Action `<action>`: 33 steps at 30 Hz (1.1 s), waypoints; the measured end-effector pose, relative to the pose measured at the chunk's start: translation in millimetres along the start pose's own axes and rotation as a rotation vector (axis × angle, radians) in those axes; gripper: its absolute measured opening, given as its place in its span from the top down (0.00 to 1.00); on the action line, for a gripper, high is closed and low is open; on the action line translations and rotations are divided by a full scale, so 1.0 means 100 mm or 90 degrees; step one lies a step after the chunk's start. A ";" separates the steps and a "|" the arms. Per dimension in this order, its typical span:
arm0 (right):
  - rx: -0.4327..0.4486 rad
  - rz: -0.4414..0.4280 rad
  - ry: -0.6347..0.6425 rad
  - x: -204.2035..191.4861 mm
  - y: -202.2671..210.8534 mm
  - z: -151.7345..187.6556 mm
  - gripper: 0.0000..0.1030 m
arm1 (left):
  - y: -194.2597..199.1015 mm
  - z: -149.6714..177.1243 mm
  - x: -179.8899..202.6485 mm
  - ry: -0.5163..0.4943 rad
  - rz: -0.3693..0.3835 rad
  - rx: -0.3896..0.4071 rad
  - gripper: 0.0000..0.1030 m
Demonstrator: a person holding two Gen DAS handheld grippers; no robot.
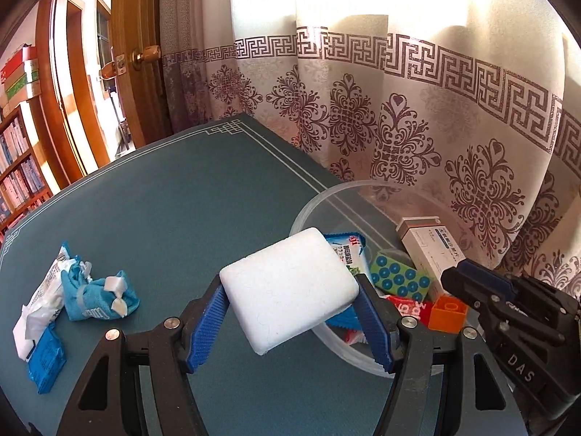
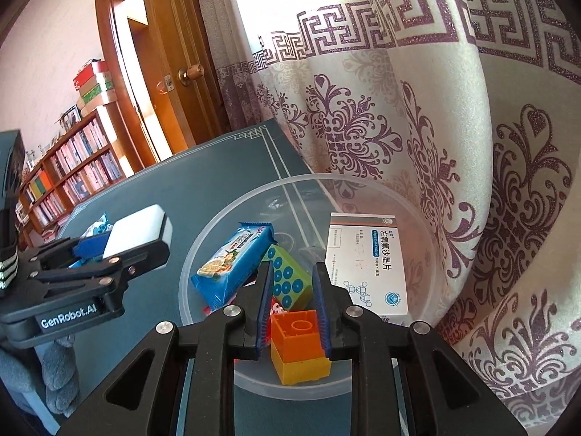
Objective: Organize objects
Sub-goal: 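Lower the green block into the bowl with the right gripper while the left brings the sponge over it, then release the sponge into the bowl with the left gripper while the right opens off the block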
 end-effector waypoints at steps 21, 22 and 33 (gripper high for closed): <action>-0.006 -0.005 -0.021 0.18 -0.03 0.11 0.77 | -0.39 -0.61 0.55 -0.037 0.084 -0.008 0.08; -0.006 -0.005 -0.022 0.18 -0.03 0.11 0.77 | -0.39 -0.60 0.55 -0.039 0.085 -0.008 0.08; -0.001 -0.010 -0.023 0.12 0.02 0.16 0.74 | -0.40 -0.51 0.25 -0.005 0.049 -0.015 0.08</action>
Point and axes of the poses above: each gripper's, at about its wrist camera, not at the fingertips, and y roughly against the way its jaws point, x to its right, z to its underside, the point moved 9 cm from there along -y, roughly the way its jaws point, and after that the axes turned 13 degrees about -x, right-handed, at the moved point
